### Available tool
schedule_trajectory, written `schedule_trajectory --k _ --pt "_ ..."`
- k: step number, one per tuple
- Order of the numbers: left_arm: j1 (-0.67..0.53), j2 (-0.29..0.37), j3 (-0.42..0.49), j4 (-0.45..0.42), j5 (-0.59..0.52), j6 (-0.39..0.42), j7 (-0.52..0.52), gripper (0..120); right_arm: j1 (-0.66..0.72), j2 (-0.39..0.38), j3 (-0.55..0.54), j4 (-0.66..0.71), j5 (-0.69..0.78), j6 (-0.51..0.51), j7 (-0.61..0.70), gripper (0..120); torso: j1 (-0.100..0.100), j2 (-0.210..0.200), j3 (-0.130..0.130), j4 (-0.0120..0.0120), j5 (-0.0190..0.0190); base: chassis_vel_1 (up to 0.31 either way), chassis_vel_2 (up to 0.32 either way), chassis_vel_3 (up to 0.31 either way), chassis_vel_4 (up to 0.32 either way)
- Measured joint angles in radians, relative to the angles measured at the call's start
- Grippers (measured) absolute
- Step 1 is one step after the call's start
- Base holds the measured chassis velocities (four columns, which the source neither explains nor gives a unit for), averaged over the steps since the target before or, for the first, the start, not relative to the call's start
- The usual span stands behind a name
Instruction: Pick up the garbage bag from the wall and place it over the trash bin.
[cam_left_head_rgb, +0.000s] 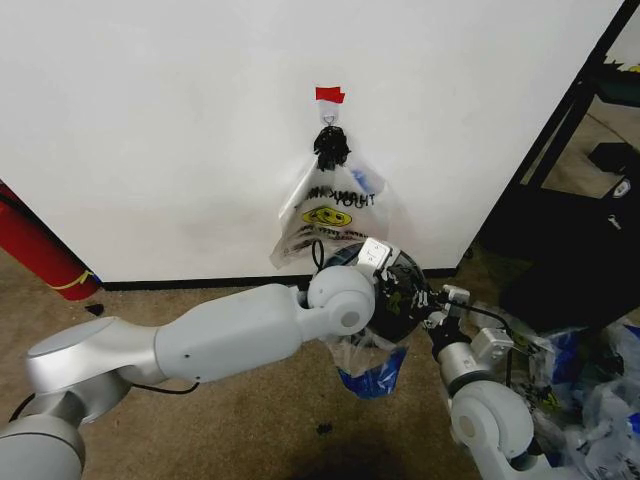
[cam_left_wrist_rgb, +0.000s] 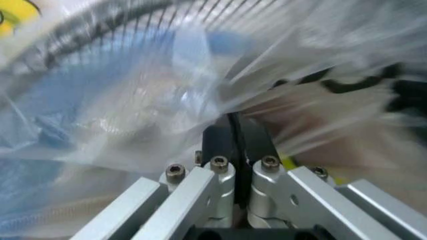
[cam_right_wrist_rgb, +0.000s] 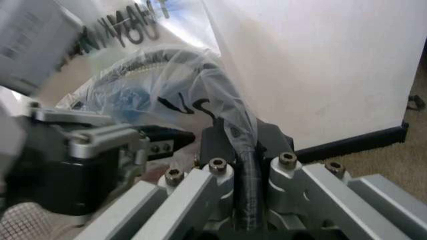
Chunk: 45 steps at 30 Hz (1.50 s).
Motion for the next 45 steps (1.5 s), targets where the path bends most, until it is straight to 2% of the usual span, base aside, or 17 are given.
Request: schedule_trajectory --k 19,33,36,39,45 --pt "0.017 -0.016 0.034 0.111 0.012 0.019 0.005 0 -0.006 -0.004 -0.009 0.041 -0.013 0.004 -0.014 1 0.000 0.000 0.000 0.0001 -0.0001 0.000 0.000 0.000 0.000" --pt "0.016 -0.014 0.040 0.122 0.023 0.034 0.005 0 -0.018 -0.001 -0.012 0.062 -0.013 0.007 -0.028 1 0.000 0.000 0.000 0.0000 -0.0001 0.000 0.000 0.000 0.000" --pt "0.014 0.000 0.040 0.102 0.020 0.038 0.005 0 -0.015 -0.001 -0.012 0.046 -0.020 0.009 -0.027 1 0.000 0.000 0.000 0.0001 -0.0001 0.000 0.000 0.000 0.000" --pt "0.013 0.024 0.041 0.038 -0.002 0.045 0.003 0 -0.006 -0.005 -0.005 0.028 -0.022 0.010 -0.021 1 0.000 0.000 0.000 0.0001 -0.0001 0.000 0.000 0.000 0.000" --pt "0.013 0.040 0.052 -0.032 -0.022 0.058 0.005 0 -0.006 -0.004 -0.006 0.027 -0.030 0.012 -0.022 1 0.000 0.000 0.000 0.0001 -0.0001 0.000 0.000 0.000 0.000"
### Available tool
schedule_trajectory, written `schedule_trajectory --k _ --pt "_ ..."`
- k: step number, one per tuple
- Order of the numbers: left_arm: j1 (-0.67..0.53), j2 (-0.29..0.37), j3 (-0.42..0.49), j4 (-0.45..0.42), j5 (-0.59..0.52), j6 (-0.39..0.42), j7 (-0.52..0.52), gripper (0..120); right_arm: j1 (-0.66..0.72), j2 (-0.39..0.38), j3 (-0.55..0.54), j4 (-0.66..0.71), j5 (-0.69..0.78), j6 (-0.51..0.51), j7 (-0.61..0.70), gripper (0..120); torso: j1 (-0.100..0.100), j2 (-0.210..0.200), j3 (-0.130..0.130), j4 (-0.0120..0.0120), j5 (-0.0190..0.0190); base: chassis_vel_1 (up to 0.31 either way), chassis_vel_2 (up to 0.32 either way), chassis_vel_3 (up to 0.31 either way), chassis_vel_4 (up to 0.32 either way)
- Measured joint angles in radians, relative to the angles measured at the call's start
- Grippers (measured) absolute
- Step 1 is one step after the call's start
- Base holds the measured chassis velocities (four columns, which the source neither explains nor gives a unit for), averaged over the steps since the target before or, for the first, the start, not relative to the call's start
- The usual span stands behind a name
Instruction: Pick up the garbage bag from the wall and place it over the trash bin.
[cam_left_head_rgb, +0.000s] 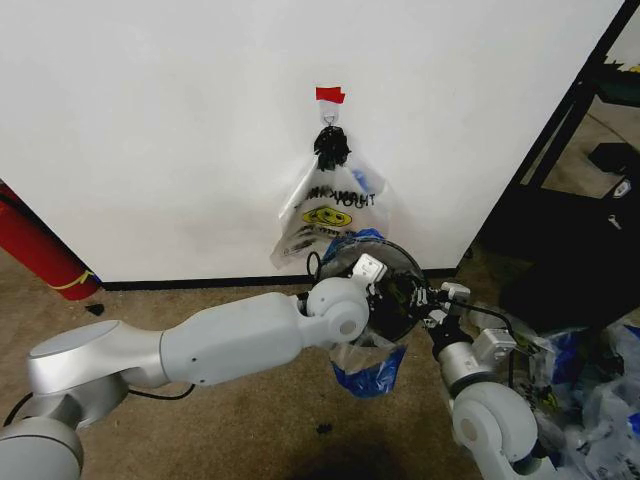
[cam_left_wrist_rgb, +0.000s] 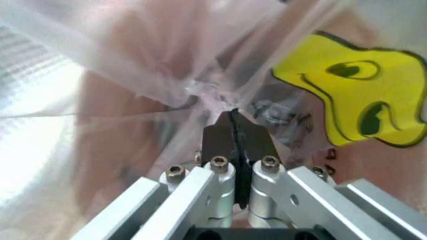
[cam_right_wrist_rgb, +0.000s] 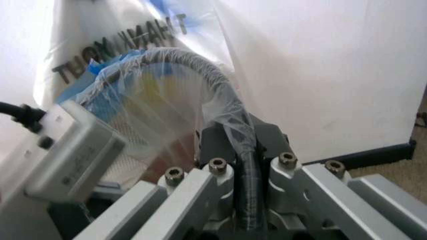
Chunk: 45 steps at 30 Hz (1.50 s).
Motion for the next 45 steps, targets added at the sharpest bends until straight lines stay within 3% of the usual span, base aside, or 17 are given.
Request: schedule_trajectory --k 13,30,37,45 --pt "0.006 -0.049 0.016 0.144 0.050 -0.006 0.017 0 -0.033 -0.005 -0.009 0.053 -0.035 0.011 -0.022 1 0.000 0.000 0.000 -0.0001 0.0000 0.000 0.000 0.000 0.000" --pt "0.016 -0.045 0.016 0.176 0.059 -0.009 0.021 0 -0.035 -0.010 -0.012 0.085 0.059 -0.032 0.002 1 0.000 0.000 0.000 0.0000 0.0000 0.000 0.000 0.000 0.000" --pt "0.034 -0.009 -0.017 0.068 0.039 -0.019 0.011 0 -0.021 -0.005 -0.003 0.028 0.060 -0.033 0.022 1 0.000 0.000 0.000 -0.0001 0.0000 0.000 0.000 0.000 0.000" --pt "0.053 0.072 -0.044 -0.126 0.006 -0.081 0.031 0 0.010 0.013 0.005 -0.035 0.078 -0.032 0.041 1 0.000 0.000 0.000 -0.0001 0.0000 0.000 0.000 0.000 0.000"
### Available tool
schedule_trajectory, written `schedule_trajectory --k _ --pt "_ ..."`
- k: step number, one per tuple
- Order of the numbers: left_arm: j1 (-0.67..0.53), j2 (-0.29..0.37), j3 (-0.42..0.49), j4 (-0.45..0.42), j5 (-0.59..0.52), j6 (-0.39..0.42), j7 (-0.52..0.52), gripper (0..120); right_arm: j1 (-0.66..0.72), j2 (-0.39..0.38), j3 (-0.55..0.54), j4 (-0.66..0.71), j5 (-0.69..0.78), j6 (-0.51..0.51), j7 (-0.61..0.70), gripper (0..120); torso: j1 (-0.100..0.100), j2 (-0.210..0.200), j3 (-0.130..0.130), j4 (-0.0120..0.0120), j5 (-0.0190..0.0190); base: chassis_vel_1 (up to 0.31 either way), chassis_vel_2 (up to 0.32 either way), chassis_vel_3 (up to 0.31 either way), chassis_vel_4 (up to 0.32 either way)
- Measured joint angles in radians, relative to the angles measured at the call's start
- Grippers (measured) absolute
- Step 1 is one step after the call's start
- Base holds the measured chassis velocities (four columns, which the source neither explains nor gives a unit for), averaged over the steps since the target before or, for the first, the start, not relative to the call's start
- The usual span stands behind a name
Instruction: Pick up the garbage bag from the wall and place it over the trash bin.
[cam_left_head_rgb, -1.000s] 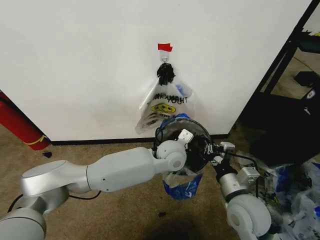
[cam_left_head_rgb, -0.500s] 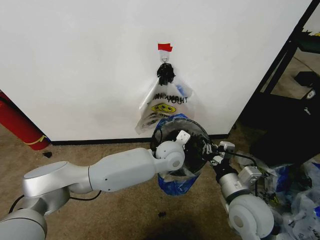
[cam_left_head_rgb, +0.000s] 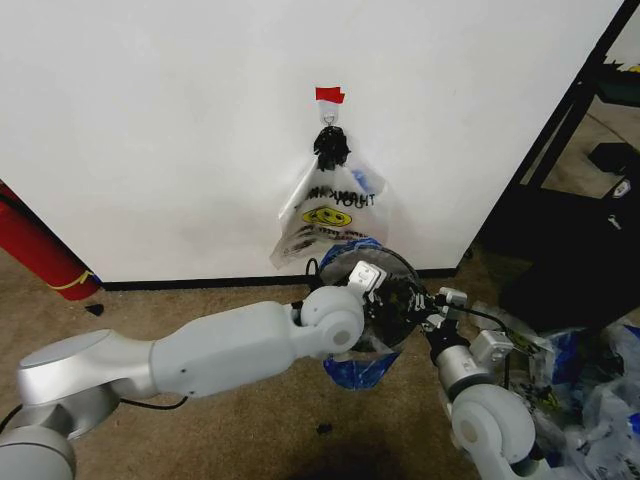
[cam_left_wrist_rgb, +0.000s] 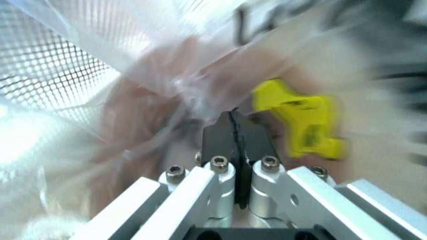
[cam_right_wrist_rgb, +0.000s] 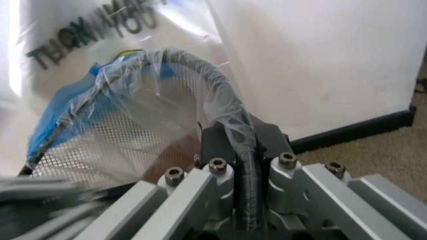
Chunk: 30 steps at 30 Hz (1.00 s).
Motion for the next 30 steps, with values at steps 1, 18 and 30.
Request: schedule_trajectory --k 1,18,30 --pt "0.004 0.009 -0.006 -0.018 -0.003 -0.010 0.007 0 0.002 0.002 0.003 -0.002 0.008 0.000 0.003 1 0.000 0.000 0.000 0.0001 0.0001 0.000 0.000 0.000 0.000" --pt "0.362 0.234 -0.411 -0.340 0.006 -0.168 0.178 56 0.004 0.027 0.053 -0.012 0.154 -0.011 0.079 1 0.000 0.000 0.000 0.0000 -0.0001 0.000 0.000 0.000 0.000" --pt "0.796 0.241 -0.816 -0.450 0.087 -0.195 0.336 98 -0.020 0.032 0.110 0.015 0.291 -0.033 0.105 1 0.000 0.000 0.000 0.0000 -0.0001 0.000 0.000 0.000 0.000"
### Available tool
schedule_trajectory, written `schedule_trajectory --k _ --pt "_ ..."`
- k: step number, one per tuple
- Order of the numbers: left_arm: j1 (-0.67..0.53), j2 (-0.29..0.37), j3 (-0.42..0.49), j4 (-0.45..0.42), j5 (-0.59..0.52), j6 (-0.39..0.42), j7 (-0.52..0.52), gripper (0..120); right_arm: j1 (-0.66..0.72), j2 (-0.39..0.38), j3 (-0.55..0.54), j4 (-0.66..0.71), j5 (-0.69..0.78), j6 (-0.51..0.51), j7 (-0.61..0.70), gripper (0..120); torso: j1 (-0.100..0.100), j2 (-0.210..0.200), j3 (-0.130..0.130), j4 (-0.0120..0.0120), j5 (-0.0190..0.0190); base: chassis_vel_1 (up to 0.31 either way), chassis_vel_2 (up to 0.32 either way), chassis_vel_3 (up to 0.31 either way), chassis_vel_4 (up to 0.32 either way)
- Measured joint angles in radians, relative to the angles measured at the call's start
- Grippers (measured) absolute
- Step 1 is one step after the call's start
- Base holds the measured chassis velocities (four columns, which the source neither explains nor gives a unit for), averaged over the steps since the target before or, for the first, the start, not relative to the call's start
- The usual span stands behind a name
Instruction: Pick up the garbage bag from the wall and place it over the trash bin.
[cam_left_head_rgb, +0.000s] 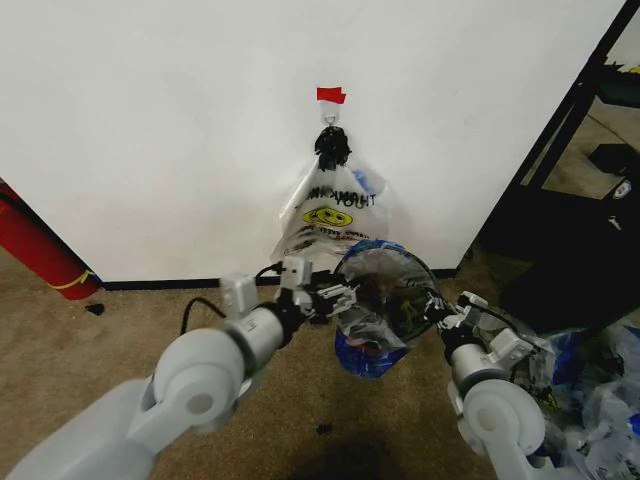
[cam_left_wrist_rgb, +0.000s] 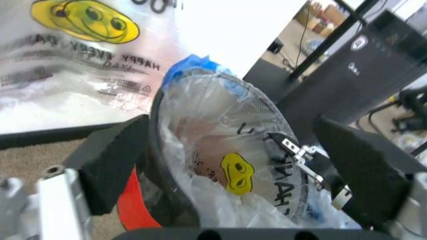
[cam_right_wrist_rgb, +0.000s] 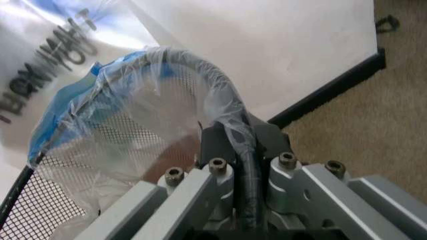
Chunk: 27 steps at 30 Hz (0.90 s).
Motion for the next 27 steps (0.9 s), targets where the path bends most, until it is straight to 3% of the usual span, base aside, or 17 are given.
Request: schedule_trajectory --k 5,9,18,25,26,27 --pt "0.134 -0.020 -0.070 -0.003 0.034 -0.012 0.082 100 -0.007 0.007 0.020 0.021 0.072 -0.019 0.028 1 0.000 0.000 0.000 0.0002 0.0002 0.000 0.000 0.000 0.000" --pt "0.209 -0.053 -0.074 -0.004 0.052 -0.011 0.109 97 -0.015 0.015 0.022 0.028 0.077 -0.021 0.031 1 0.000 0.000 0.000 0.0002 0.0001 0.000 0.000 0.000 0.000" --pt "0.239 -0.089 -0.057 0.019 0.042 0.009 0.129 93 -0.027 0.016 0.021 0.049 0.053 -0.022 0.035 1 0.000 0.000 0.000 0.0000 0.0002 0.000 0.000 0.000 0.000" --pt "0.228 -0.090 -0.051 0.040 0.045 0.008 0.127 79 -0.039 0.016 0.020 0.065 0.039 -0.020 0.034 1 0.000 0.000 0.000 -0.0001 0.0001 0.000 0.000 0.000 0.000" --pt "0.227 -0.089 -0.050 0.042 0.046 0.008 0.127 67 -0.041 0.016 0.022 0.070 0.037 -0.018 0.034 1 0.000 0.000 0.000 0.0000 0.0003 0.000 0.000 0.000 0.000" --pt "0.229 -0.088 -0.050 0.042 0.046 0.008 0.129 64 -0.041 0.017 0.022 0.072 0.035 -0.017 0.035 1 0.000 0.000 0.000 0.0000 0.0002 0.000 0.000 0.000 0.000"
